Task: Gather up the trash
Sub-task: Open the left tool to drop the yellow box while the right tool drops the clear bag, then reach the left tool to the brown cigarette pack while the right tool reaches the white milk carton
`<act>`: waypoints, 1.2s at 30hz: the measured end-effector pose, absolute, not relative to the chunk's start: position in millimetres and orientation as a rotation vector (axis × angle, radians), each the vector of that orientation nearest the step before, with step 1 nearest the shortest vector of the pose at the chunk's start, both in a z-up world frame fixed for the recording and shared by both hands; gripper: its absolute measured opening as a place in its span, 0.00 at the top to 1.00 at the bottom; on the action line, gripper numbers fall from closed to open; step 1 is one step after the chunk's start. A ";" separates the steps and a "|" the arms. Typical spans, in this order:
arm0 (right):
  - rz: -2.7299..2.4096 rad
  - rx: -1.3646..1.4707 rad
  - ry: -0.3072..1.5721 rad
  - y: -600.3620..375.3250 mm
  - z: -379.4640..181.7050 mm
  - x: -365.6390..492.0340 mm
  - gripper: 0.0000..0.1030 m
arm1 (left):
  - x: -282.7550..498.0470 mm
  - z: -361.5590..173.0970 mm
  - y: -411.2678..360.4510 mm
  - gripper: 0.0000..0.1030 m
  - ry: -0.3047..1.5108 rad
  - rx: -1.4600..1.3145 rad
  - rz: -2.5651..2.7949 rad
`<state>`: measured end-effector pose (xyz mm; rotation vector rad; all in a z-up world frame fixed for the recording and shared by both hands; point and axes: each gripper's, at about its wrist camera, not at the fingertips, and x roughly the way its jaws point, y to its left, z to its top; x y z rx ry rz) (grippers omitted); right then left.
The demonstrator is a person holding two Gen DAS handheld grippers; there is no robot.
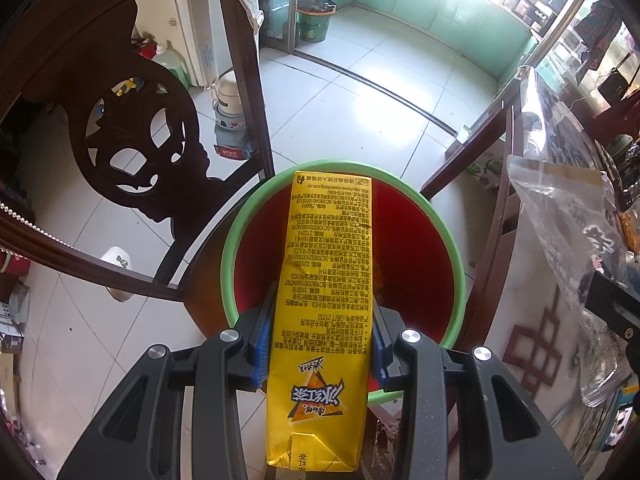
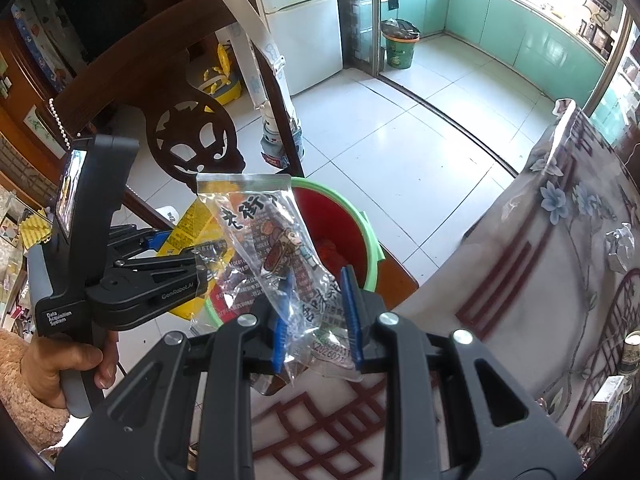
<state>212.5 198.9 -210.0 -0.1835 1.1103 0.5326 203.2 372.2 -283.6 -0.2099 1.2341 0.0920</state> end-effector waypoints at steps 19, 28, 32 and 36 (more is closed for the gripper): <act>0.499 -0.132 1.068 181.9 -199.0 210.2 0.47 | 197.4 -261.3 369.1 0.34 1.169 -0.218 0.114; 0.465 -0.115 1.022 143.8 -178.2 180.6 0.43 | 189.8 -248.4 335.2 0.34 1.146 -0.182 0.067; 0.412 -0.083 1.016 104.2 -173.0 163.8 0.42 | 187.1 -242.5 299.4 0.34 1.140 -0.147 0.016; 0.330 -0.062 1.023 48.1 -172.6 145.2 0.39 | 181.4 -235.7 253.5 0.34 1.134 -0.111 -0.050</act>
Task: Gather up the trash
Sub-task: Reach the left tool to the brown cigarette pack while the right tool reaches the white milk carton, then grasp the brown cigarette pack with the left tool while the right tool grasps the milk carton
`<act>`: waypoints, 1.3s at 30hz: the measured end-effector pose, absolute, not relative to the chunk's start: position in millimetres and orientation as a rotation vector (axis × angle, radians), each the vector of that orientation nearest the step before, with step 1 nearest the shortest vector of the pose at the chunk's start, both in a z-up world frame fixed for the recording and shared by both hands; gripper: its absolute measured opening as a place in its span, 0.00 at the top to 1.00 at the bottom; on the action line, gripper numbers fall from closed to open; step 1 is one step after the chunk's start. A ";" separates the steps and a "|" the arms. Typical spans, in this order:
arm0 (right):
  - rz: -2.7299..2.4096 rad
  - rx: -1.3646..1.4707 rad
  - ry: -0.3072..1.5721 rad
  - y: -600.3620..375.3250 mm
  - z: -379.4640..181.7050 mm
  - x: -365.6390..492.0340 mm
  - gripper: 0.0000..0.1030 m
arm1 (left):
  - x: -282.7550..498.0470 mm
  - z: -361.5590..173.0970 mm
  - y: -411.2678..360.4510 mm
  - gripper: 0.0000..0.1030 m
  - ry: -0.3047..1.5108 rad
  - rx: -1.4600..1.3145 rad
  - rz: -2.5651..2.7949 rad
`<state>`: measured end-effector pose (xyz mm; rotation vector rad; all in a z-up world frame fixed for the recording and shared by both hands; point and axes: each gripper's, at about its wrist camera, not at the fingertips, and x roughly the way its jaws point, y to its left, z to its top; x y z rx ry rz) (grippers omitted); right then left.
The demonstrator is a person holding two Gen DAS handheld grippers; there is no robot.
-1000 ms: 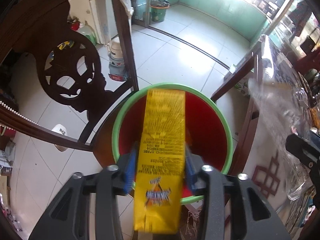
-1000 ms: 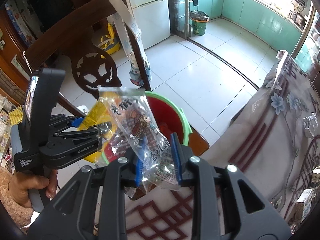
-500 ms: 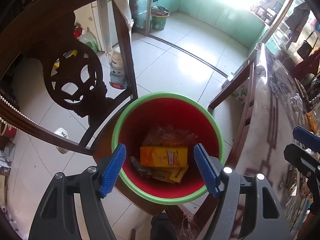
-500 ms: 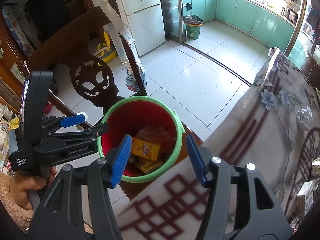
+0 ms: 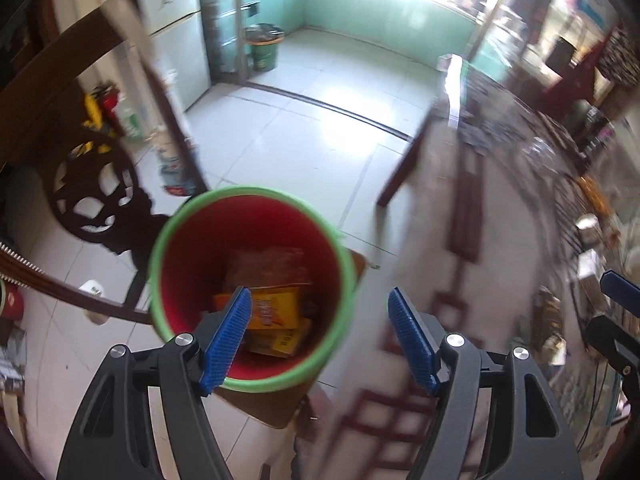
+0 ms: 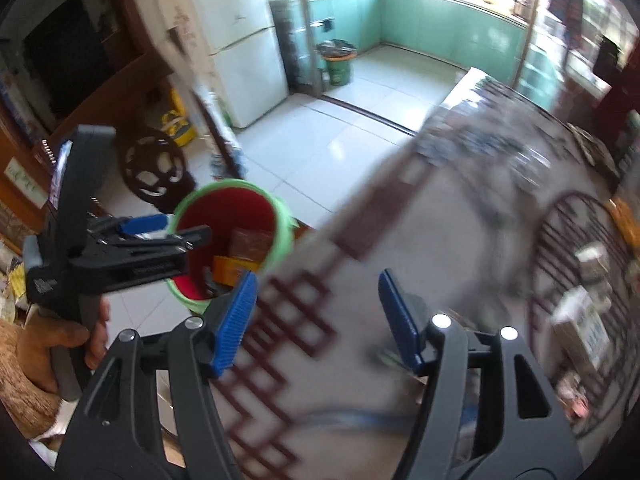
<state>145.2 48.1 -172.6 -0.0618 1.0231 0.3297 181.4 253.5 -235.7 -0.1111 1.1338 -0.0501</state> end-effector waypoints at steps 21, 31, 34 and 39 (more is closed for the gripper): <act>0.251 -0.321 1.319 -236.7 -257.9 186.6 0.31 | 137.5 -238.4 22.7 0.34 1.186 -0.001 -0.205; 0.292 -0.190 1.345 -246.2 -280.5 194.4 0.47 | 157.2 -255.7 -4.1 0.33 1.224 0.045 -0.128; 0.282 -0.089 1.268 -254.7 -259.6 183.4 0.48 | 159.3 -259.9 -6.4 0.33 1.235 0.061 -0.116; 0.243 0.091 1.144 -262.2 -219.6 151.7 0.48 | 166.5 -275.3 -11.3 0.33 1.267 0.078 -0.099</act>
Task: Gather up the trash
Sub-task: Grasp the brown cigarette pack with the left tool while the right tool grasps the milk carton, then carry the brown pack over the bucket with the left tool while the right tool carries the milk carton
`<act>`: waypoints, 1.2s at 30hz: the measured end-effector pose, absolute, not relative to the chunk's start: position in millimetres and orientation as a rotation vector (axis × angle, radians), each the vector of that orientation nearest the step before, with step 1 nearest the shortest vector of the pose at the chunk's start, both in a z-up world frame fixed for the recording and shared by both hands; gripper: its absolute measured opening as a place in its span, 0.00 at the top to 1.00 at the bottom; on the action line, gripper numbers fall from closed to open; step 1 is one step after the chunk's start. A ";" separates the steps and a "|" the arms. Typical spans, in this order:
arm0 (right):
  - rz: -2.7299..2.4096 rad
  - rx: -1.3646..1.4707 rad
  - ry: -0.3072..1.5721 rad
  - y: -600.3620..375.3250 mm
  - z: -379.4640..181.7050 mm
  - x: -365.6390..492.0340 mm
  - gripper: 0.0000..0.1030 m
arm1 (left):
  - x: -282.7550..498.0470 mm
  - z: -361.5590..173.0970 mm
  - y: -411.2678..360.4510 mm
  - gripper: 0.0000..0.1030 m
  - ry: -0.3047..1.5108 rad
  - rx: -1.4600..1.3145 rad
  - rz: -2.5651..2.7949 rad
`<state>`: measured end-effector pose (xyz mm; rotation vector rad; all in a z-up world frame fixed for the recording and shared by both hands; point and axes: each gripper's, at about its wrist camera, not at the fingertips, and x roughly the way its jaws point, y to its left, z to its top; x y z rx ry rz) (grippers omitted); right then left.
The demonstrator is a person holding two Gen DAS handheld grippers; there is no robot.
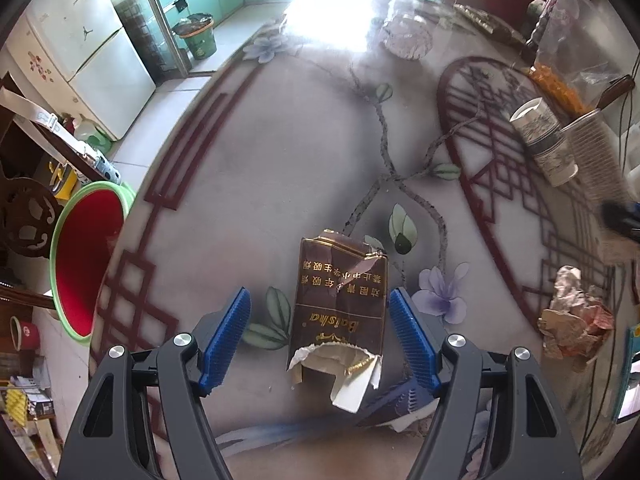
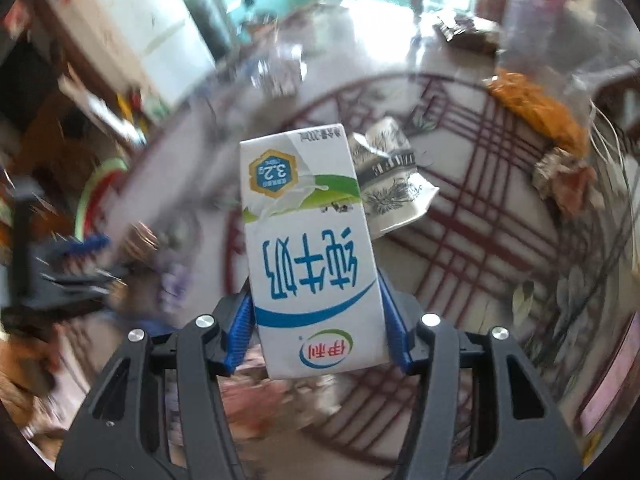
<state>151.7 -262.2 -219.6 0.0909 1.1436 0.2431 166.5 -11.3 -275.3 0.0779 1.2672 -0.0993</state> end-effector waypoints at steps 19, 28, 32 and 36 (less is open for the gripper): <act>0.149 0.006 0.929 -207.5 -137.2 115.2 0.49 | 147.7 -233.4 -6.4 0.58 1.161 -0.013 -0.142; 0.185 -0.013 0.909 -180.5 -132.4 115.7 0.49 | 131.5 -172.5 19.2 0.58 1.016 -0.004 -0.103; 0.198 -0.030 0.904 -165.4 -129.6 115.5 0.49 | 126.3 -151.4 27.0 0.58 0.960 0.004 -0.096; 0.207 -0.046 0.902 -149.0 -128.7 117.5 0.49 | 121.9 -135.6 37.6 0.58 0.908 0.019 -0.092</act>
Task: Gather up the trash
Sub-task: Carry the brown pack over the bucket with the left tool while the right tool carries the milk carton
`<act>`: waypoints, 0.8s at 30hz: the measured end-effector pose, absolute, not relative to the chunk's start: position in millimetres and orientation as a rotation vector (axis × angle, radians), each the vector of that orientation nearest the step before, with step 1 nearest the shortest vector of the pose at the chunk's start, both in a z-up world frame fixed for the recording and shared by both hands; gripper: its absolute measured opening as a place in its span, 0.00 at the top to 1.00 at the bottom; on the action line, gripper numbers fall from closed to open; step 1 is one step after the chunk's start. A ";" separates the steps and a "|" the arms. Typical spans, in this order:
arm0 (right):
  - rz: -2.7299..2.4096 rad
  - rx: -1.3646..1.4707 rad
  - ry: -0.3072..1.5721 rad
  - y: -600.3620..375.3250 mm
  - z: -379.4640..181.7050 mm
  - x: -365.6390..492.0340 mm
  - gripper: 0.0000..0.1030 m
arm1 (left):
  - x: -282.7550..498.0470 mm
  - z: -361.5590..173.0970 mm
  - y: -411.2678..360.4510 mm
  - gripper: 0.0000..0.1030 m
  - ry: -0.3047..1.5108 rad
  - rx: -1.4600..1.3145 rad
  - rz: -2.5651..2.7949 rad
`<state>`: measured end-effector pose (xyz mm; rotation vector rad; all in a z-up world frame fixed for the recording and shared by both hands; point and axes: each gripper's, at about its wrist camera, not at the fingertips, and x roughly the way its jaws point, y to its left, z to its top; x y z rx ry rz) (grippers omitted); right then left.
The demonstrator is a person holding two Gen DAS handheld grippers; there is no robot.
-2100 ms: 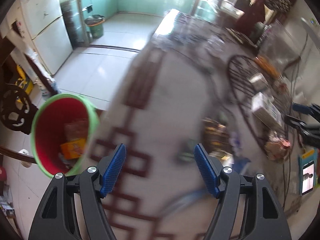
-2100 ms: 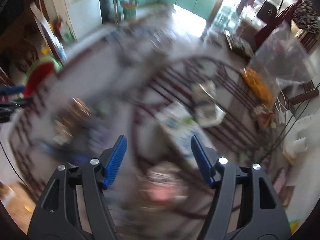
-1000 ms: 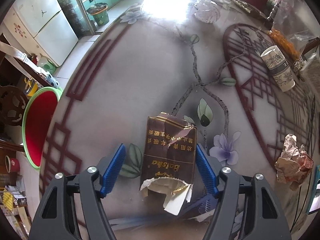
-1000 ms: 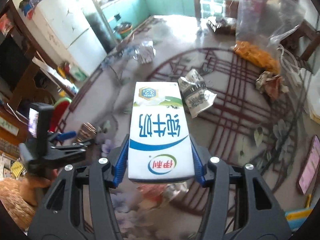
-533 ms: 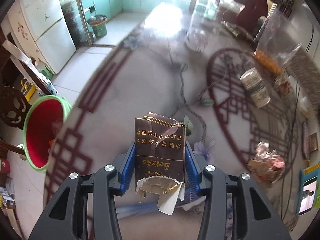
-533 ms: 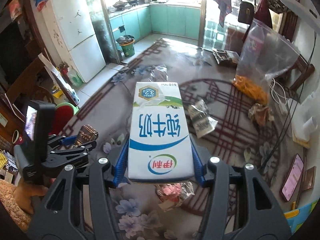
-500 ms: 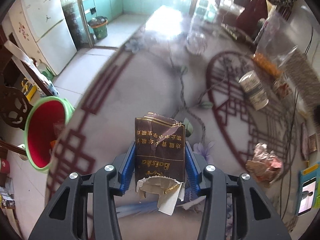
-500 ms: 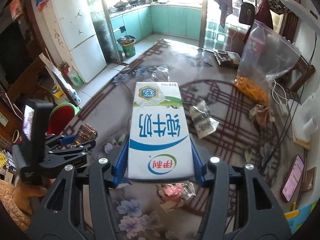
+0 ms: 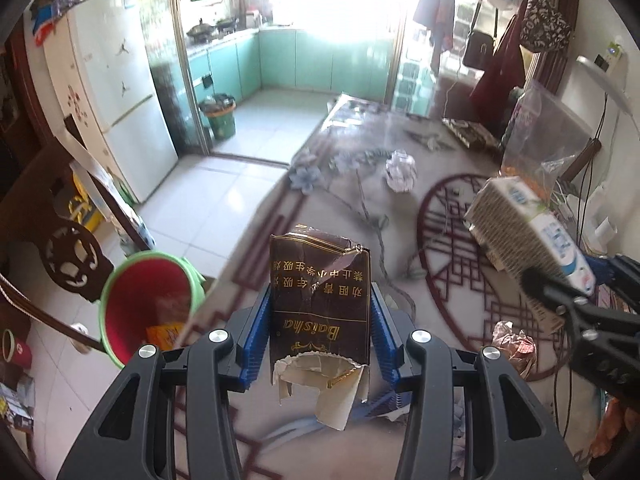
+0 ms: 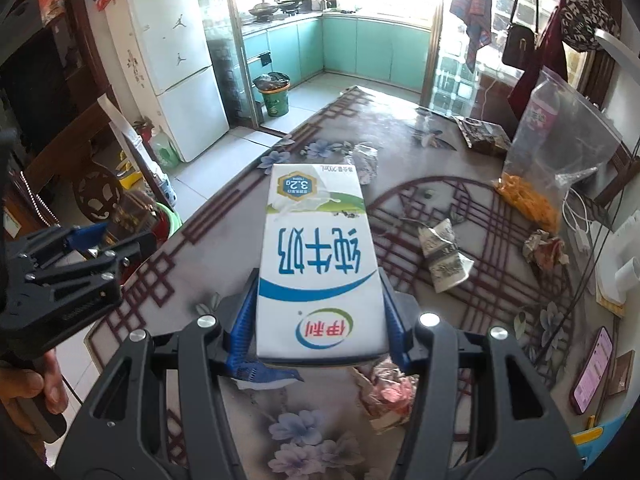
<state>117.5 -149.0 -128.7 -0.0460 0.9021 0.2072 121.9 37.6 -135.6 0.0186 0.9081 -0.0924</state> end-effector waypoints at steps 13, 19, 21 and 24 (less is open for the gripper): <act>0.214 -0.097 0.893 -87.0 -121.4 125.5 0.49 | 126.6 -132.0 93.4 0.58 0.903 -0.057 -0.113; 0.210 -0.121 0.900 -51.0 -123.5 129.1 0.49 | 134.1 -143.1 130.5 0.58 0.930 -0.079 -0.095; 0.211 -0.131 0.900 -40.7 -123.1 130.0 0.49 | 136.3 -144.7 142.2 0.58 0.934 -0.084 -0.090; 0.216 -0.147 0.892 -21.4 -120.9 132.2 0.49 | 139.3 -145.8 156.4 0.58 0.936 -0.089 -0.083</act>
